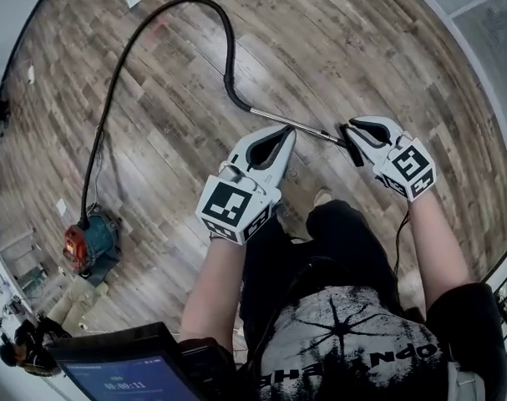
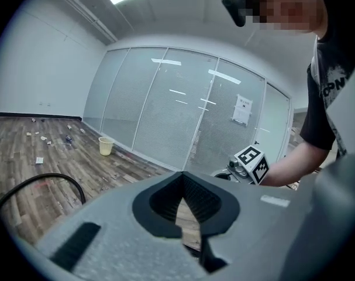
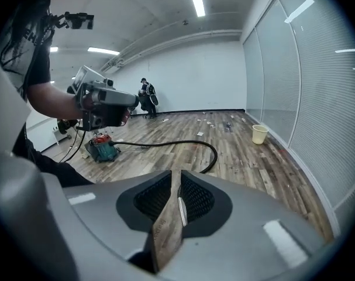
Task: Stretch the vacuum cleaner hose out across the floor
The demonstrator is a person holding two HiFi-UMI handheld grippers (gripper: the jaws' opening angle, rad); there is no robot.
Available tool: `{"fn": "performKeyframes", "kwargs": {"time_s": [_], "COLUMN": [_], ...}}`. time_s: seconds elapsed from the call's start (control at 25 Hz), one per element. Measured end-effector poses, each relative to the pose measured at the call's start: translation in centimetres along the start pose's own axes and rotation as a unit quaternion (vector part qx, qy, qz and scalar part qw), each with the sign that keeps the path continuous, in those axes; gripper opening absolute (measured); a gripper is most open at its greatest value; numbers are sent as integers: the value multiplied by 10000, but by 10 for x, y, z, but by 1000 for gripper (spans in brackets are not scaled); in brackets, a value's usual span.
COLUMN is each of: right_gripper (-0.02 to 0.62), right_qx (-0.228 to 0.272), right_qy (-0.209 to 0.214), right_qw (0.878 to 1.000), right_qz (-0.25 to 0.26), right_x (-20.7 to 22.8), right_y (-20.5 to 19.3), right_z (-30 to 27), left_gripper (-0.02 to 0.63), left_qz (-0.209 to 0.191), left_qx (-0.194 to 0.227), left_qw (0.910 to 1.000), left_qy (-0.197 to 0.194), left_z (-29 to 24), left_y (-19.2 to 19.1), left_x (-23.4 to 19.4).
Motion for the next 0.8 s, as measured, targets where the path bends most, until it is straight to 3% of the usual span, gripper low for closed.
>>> {"fn": "performKeyframes", "kwargs": {"time_s": [0.28,0.4,0.6,0.8], "right_gripper": [88,94,132,164], "right_qx": [-376,-501,-912,-1463], "right_qy": [-278,-308,-110,254], "right_qw": [9989,9982,9956,9887], "right_qz": [-21,90,168,193], "right_x": [33,46,57,63], "right_y": [-84,-136,-256,-384], "right_z": [-92,-136,-211,-288], "left_gripper": [0,0,0,0], "left_qz": [-12,300,329,294], "left_qx": [52,231,464,582], "left_qw": [9999,9991,9982,9977], "left_qy": [-103,-207,-190,161], "left_z": [-23,-39,-63,-75], "left_y": [-61,-98,-163,-221], "left_x": [-74,-103,-142,-173]}}
Point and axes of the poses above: the fingertips, and each gripper's own axes: z backward along the fingers, x to its right, y out of its top, the point moved 2 cm from there along z, backward along the fingers, and after that the axes turned 6 degrees about -y, right-handed, at the moved point
